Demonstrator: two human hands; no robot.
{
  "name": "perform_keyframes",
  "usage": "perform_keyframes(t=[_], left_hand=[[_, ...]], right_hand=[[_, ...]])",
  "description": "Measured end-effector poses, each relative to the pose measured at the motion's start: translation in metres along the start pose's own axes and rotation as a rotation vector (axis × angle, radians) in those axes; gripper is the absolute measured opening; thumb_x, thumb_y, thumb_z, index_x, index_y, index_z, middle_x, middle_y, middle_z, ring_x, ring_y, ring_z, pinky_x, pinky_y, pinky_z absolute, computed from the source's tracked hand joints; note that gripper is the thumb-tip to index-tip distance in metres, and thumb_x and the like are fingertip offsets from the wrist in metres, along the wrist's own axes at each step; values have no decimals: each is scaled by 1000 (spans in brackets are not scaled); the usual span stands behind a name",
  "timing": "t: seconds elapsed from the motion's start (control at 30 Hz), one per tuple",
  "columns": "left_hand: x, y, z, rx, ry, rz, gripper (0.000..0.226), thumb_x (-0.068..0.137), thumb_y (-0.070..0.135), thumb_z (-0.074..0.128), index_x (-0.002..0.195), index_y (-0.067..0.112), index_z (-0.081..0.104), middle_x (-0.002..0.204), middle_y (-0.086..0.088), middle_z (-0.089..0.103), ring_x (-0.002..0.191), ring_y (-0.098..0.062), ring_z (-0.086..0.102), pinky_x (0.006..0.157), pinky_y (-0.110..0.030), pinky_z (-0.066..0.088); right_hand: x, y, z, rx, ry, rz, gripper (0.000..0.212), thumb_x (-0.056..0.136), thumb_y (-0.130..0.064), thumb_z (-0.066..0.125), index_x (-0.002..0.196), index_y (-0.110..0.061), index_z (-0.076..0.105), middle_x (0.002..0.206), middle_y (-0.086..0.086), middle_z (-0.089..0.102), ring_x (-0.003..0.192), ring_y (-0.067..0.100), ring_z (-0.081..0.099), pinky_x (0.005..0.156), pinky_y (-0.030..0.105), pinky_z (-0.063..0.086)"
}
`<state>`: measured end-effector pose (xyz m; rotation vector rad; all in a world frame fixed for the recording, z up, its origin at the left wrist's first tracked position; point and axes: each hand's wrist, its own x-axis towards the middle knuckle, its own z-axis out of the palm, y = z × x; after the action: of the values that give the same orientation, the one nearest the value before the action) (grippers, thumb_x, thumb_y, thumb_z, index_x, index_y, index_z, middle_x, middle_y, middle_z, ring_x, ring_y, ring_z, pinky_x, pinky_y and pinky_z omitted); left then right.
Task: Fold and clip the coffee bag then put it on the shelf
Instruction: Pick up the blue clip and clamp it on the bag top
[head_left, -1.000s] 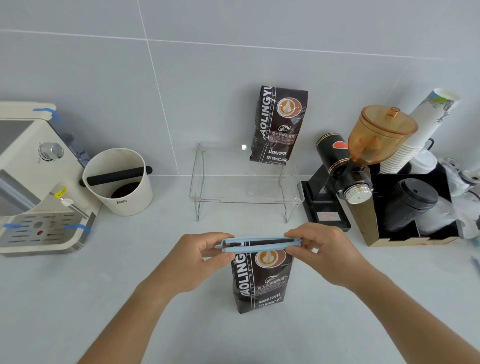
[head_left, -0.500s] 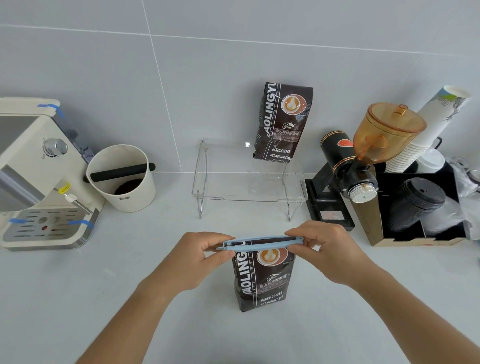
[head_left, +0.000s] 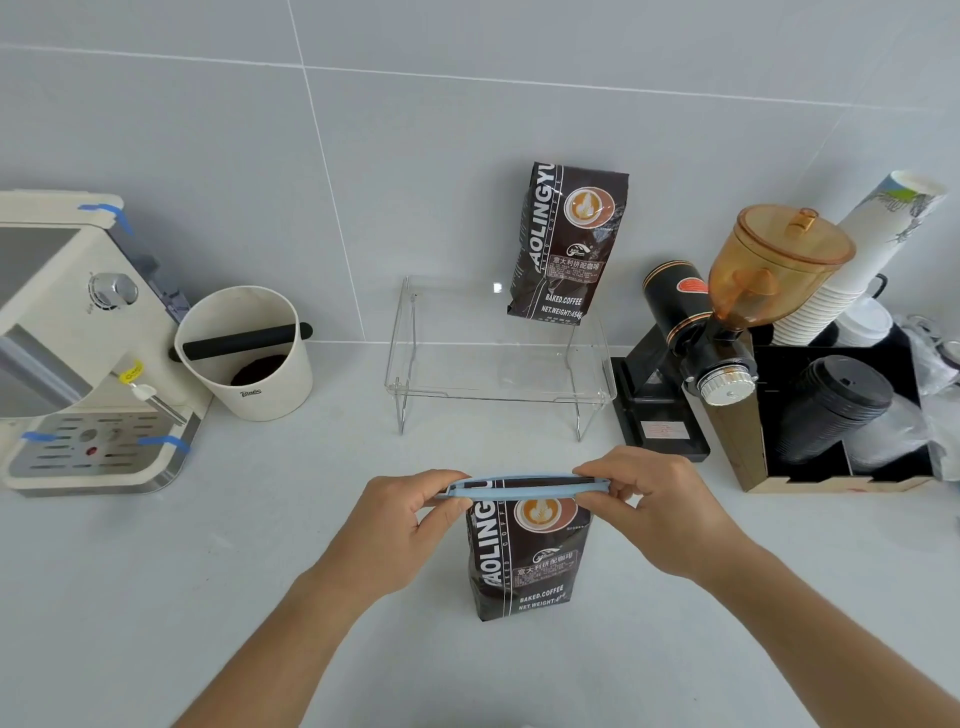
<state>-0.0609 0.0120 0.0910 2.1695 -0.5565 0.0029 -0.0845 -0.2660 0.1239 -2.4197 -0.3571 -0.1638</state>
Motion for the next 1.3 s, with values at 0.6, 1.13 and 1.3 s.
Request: perform_keyframes(t=[0.6,1.13,1.3], left_hand=[[20,7,-33,426,-358,91,26,94,51,46,81,29,50,71,13,45,67,-7,43,59,-25,39],[20,8,-19,309,-238,64,32,93,33,56,67,22,43,57,9,38,52,-6,34,49,-19,25],[13,5,-12,140,-189,-9,17,90,38,56,81,24,62,70,7,59,68,-11,53,63,-29,47]], right_hand=[[-2,-6,-7,38,-60,-93,21,79,-10,78,100,-9,75,75,-9,63,72,3,58,59,2,42],[-5,-4,-3,6,2,-58,22,77,-10,80,98,-7,75,76,-5,65,73,10,59,59,3,44],[-5,-5,-2,45,15,-4,20,78,-11,79,98,-10,75,76,-18,61,77,6,60,57,2,44]])
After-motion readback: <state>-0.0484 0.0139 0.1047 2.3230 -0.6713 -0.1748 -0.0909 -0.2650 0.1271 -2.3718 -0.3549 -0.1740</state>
